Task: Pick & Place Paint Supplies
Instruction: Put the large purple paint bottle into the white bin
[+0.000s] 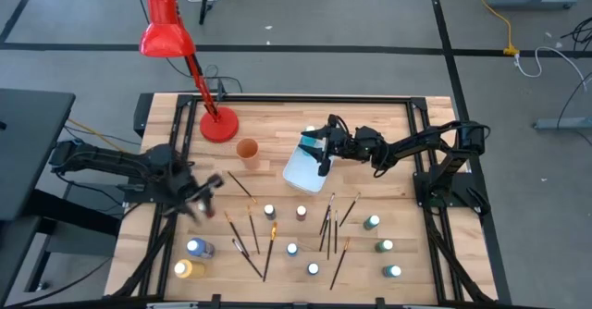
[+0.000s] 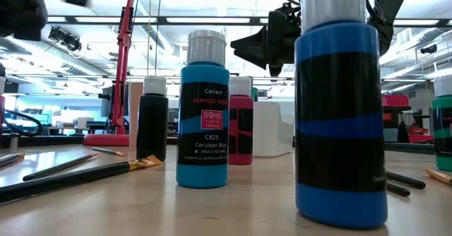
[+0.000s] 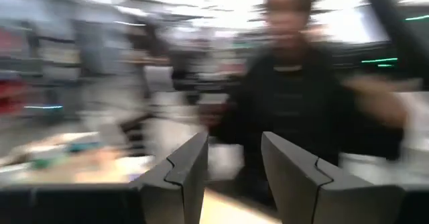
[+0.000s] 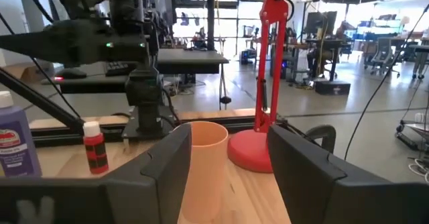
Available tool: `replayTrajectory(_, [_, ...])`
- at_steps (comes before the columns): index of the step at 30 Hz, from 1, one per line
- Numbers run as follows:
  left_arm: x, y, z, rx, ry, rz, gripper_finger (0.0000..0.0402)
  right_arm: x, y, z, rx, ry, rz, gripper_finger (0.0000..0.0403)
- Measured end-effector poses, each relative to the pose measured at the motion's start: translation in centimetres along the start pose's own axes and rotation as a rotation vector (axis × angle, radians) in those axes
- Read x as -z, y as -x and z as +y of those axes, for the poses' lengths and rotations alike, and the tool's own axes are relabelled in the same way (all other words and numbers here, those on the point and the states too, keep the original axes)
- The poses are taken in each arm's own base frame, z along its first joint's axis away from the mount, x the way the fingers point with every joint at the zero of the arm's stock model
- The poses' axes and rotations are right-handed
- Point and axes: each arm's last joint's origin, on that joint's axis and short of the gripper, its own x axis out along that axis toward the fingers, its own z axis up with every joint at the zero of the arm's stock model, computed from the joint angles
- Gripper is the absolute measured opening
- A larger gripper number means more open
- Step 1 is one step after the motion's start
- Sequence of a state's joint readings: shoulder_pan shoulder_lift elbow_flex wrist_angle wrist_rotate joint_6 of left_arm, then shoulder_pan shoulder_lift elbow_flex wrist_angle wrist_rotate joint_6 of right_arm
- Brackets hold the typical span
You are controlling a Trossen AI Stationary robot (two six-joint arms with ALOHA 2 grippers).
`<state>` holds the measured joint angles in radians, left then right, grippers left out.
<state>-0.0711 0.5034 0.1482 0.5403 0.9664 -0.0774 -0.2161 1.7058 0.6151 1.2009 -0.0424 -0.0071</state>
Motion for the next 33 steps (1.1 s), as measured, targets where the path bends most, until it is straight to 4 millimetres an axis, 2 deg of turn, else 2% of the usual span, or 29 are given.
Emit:
replayTrajectory(3, [0.0, 0.0, -0.4, 0.146, 0.034, 0.013, 0.0149, 0.0, 0.0, 0.0, 0.0, 0.0, 0.001, 0.0198])
replayTrajectory(10, [0.4, -0.6, -0.6, 0.158, 0.11, 0.031, 0.0149, 0.1, 0.0, 0.0, 0.0, 0.0, 0.006, 0.0198])
replayTrajectory(20, [2.4, -2.9, -1.2, 0.26, 0.212, 0.116, 0.0149, 0.2, 0.0, 0.0, 0.0, 0.0, 0.022, 0.0198])
replayTrajectory(33, [4.4, -4.2, -1.4, 0.329, 0.142, 0.186, 0.0149, 0.2, 0.0, 0.0, 0.0, -0.053, 0.022, 0.0198])
